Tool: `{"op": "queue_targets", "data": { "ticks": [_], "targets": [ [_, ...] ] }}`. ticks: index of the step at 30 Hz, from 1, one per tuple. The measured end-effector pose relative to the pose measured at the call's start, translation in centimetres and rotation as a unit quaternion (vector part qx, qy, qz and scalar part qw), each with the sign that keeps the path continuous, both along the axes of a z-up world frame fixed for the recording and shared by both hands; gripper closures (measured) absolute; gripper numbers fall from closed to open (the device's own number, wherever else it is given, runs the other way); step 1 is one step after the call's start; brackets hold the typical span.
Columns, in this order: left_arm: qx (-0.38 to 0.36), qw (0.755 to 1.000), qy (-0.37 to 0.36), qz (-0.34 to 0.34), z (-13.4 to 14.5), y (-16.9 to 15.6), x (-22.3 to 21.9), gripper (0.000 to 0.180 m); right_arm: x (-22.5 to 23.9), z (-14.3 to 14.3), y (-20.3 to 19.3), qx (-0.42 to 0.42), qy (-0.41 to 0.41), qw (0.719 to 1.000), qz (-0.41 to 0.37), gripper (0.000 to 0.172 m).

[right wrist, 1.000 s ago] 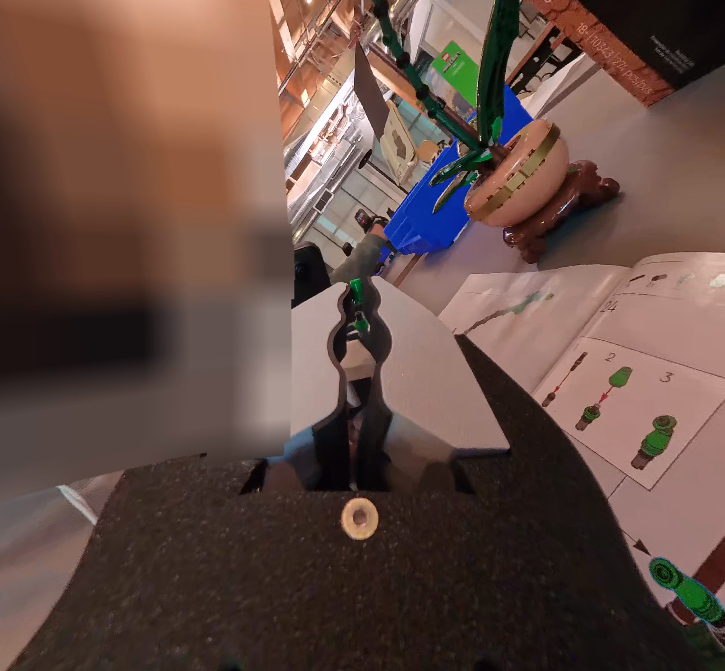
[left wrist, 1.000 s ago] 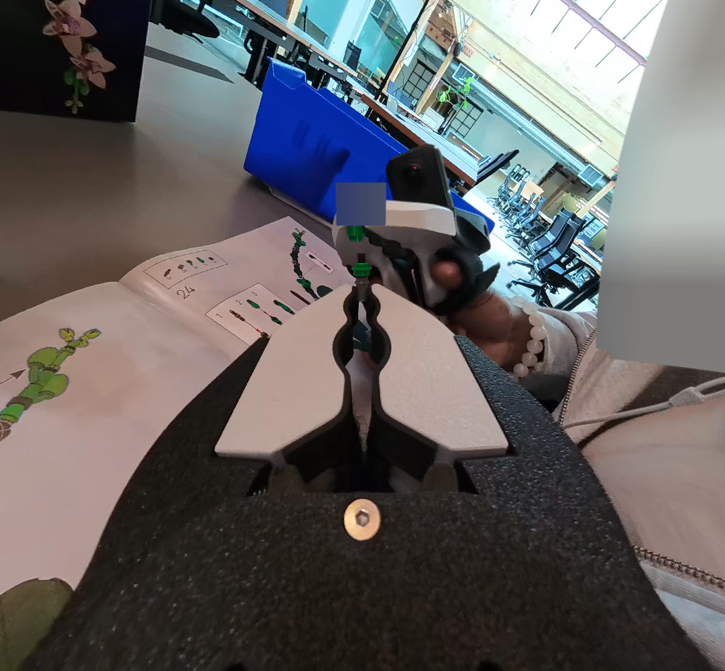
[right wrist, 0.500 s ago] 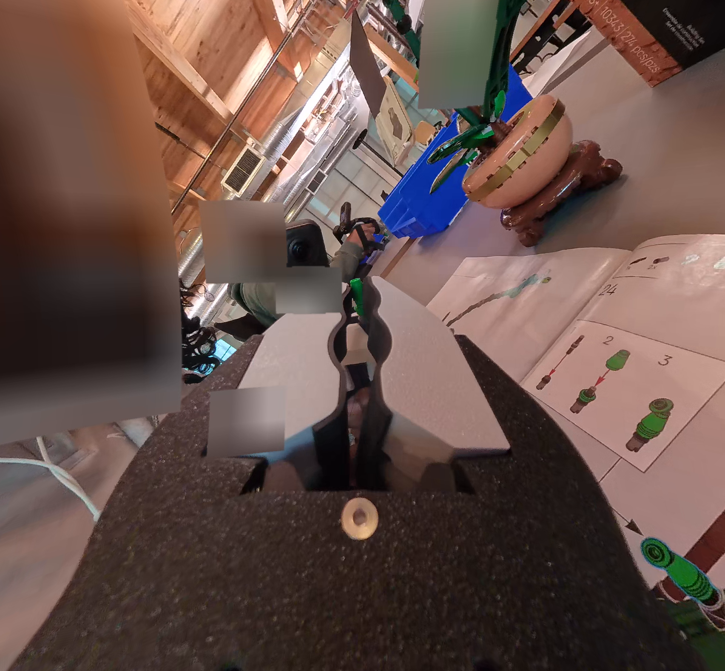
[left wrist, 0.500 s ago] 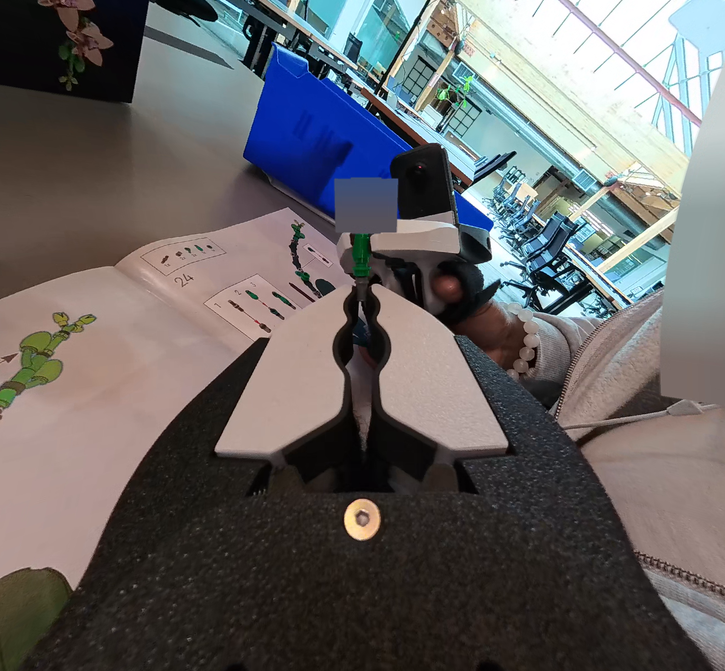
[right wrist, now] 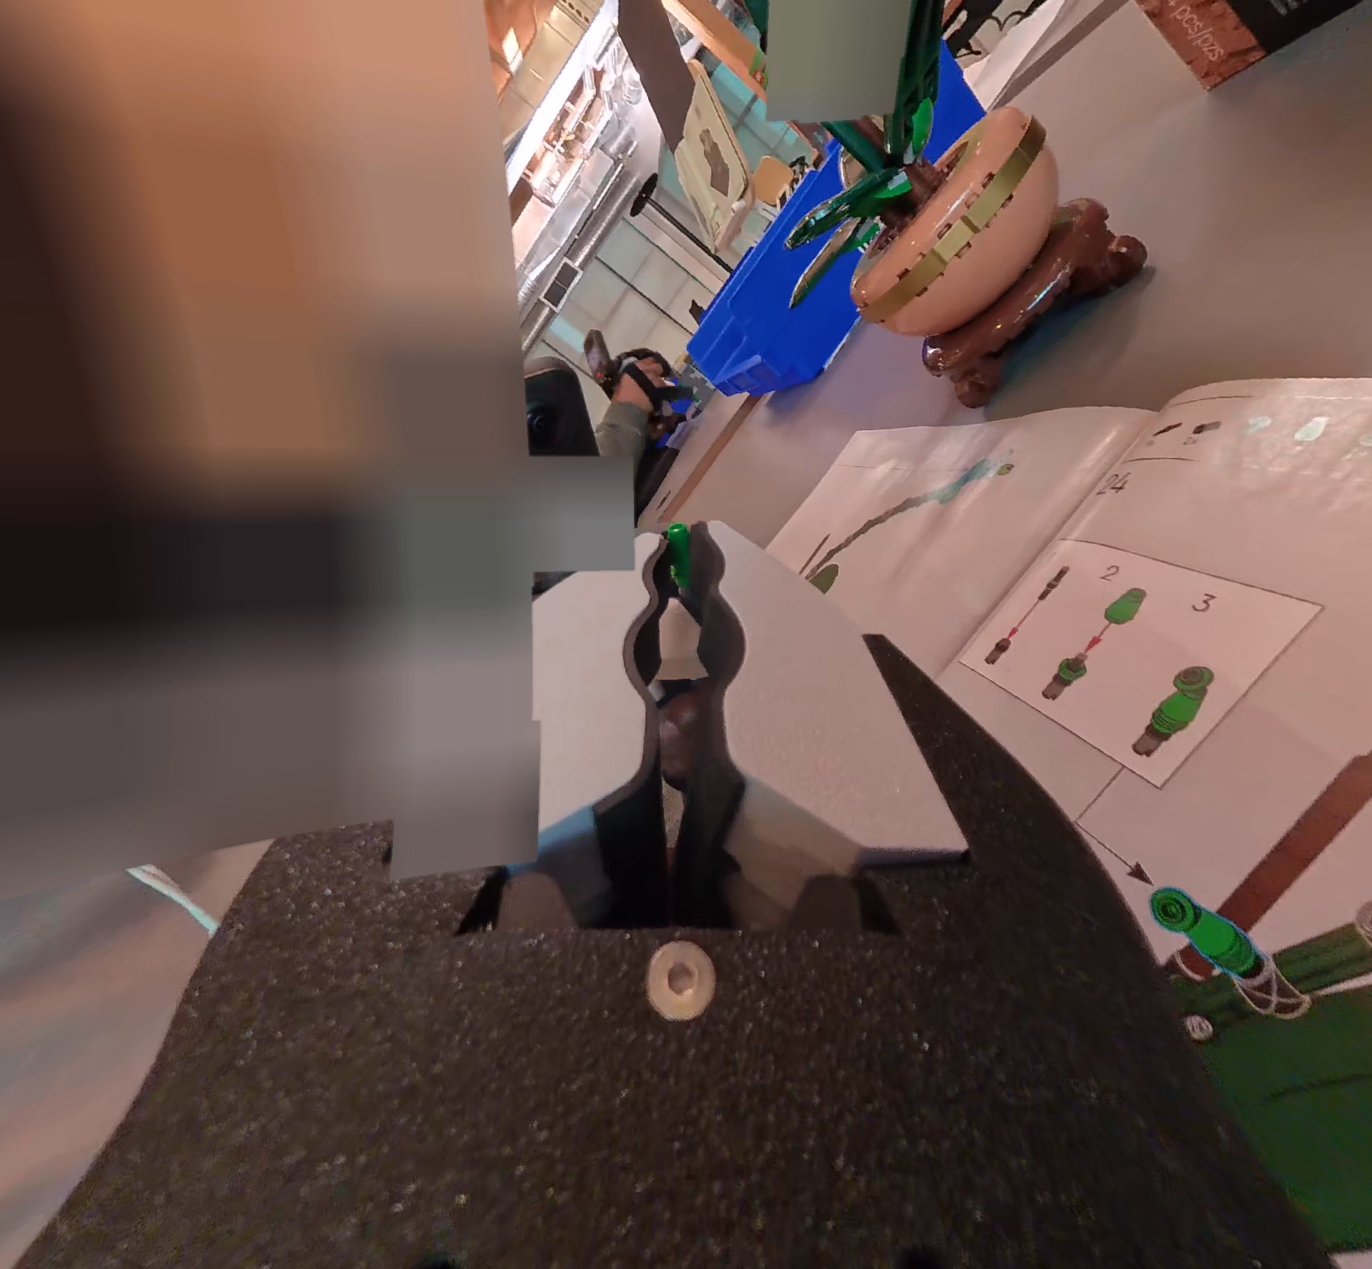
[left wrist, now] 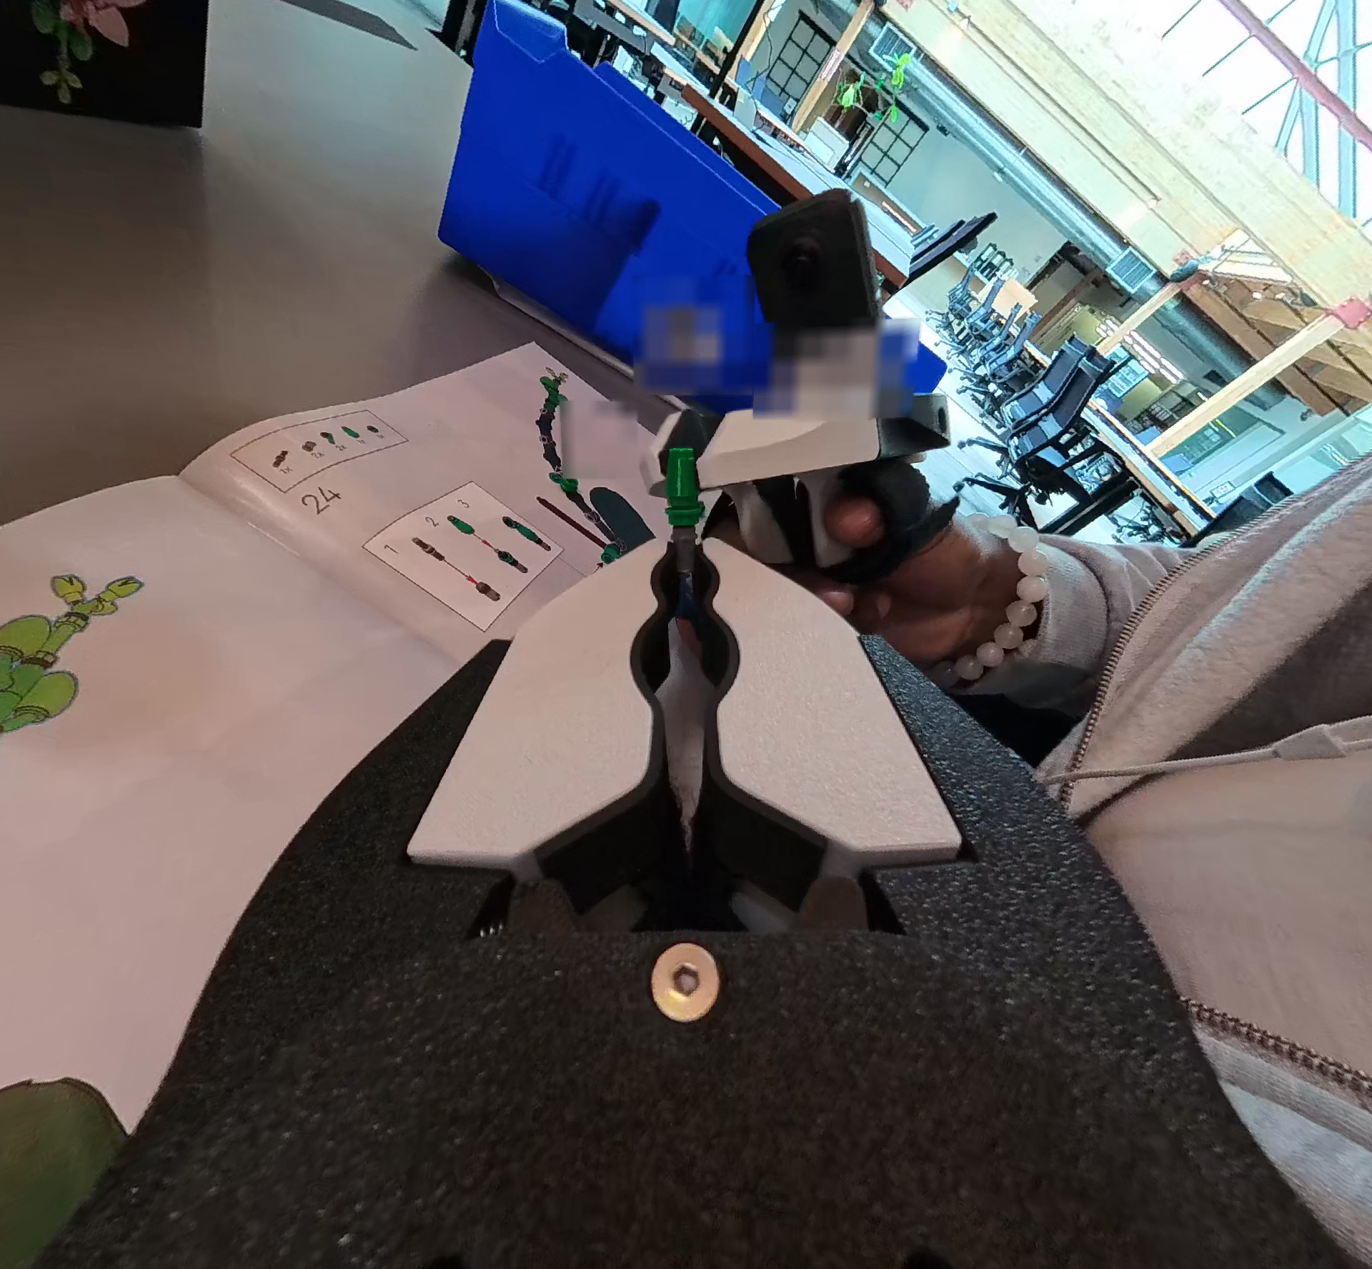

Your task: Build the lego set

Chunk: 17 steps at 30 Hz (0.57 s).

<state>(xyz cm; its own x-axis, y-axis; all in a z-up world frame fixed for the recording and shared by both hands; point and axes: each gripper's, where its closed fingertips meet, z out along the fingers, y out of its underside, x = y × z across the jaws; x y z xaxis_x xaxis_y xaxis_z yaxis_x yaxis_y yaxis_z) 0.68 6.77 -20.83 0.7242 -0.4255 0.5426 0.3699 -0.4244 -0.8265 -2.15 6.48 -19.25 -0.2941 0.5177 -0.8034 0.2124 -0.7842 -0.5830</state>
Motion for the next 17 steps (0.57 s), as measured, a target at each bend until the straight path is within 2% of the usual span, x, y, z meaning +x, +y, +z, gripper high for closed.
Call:
{"op": "queue_targets", "data": {
  "ticks": [1, 17],
  "targets": [
    [-0.002, 1.000, 0.000, -0.002, -0.1, 0.0, 0.0, 0.179, 0.1, -0.1, 0.0, 0.000, -0.003, 1.000, -0.001, 0.168],
    [-0.021, 0.999, 0.031, -0.027, -0.8, -0.4, 1.1, 0.179, 1.0, -0.9, -0.2, 0.012, -0.031, 0.999, 0.004, 0.167]
  ]
}}
